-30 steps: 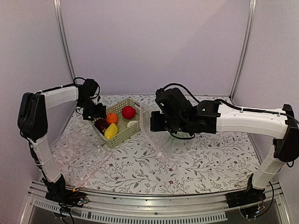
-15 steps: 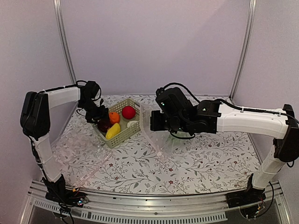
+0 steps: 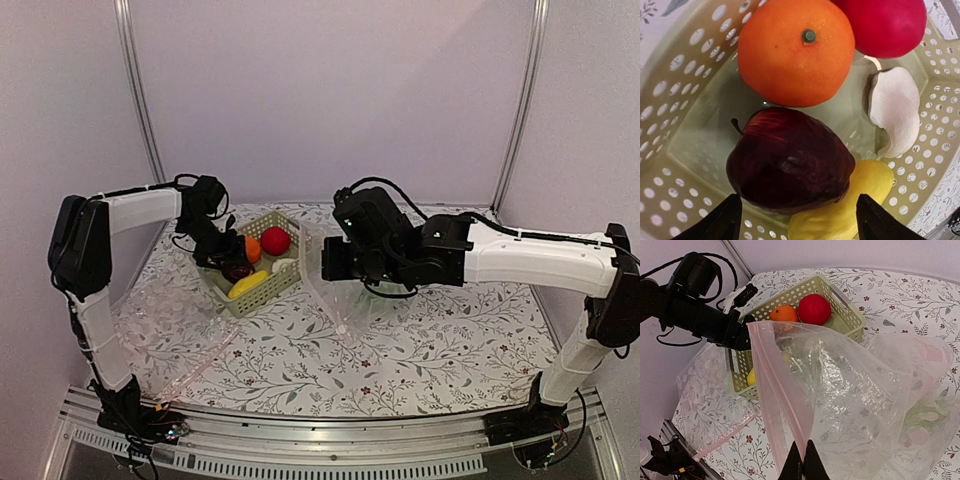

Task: Place the food in the zip-top bag and seal the zipper
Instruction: Pick up the fake fruit from the bin.

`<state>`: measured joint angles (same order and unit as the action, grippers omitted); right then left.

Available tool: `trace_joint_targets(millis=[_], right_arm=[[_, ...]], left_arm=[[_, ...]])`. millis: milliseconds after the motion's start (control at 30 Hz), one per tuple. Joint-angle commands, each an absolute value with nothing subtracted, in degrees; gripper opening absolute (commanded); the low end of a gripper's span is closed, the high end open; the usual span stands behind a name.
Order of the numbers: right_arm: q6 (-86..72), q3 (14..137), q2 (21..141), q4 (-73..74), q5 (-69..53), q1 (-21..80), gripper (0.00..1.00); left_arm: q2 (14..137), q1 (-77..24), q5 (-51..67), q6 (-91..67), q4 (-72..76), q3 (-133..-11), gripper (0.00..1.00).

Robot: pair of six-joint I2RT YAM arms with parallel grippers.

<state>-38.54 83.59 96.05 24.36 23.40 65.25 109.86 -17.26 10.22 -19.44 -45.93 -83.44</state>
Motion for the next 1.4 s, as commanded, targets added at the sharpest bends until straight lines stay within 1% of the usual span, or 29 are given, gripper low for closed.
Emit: trace_joint_targets(millis=[0, 200, 267, 500, 600, 767, 1200, 1367], right_arm=[[-38.5, 82.95, 95.09, 24.05, 23.75, 65.56, 0.0], [-38.32, 82.97, 95.03, 24.06, 23.68, 65.49, 0.0], [-38.32, 82.89, 95.01, 24.03, 23.72, 65.5, 0.0], [-38.32, 82.8, 95.1, 23.99, 23.72, 65.57, 0.0], [-38.32, 82.79, 95.18, 23.96, 23.73, 65.55, 0.0], [-38.3, 82.79, 95.27, 23.88, 23.73, 65.57, 0.0], [-38.32, 82.62, 95.43, 23.88, 23.82, 65.51, 0.0], [-38.32, 82.69, 95.45, 23.9, 23.82, 65.47, 0.0]], left_arm=[[111.69, -17.48, 8.39, -18.27, -47.4, -85.12, 0.8], [113.77, -17.58, 9.03, -18.12, -47.59, -85.84, 0.82], [114.19, -17.62, 8.77, -18.05, -47.56, -85.95, 0.85], [115.04, -18.38, 7.91, -17.62, -47.67, -86.35, 0.86], [115.8, -18.5, 8.04, -17.56, -47.98, -86.69, 0.89], [116.49, -18.72, 8.69, -17.51, -48.03, -87.01, 0.89], [115.7, -18.89, 8.67, -17.47, -48.04, -87.19, 0.8], [114.84, -18.83, 8.72, -17.39, -47.69, -87.01, 0.79]])
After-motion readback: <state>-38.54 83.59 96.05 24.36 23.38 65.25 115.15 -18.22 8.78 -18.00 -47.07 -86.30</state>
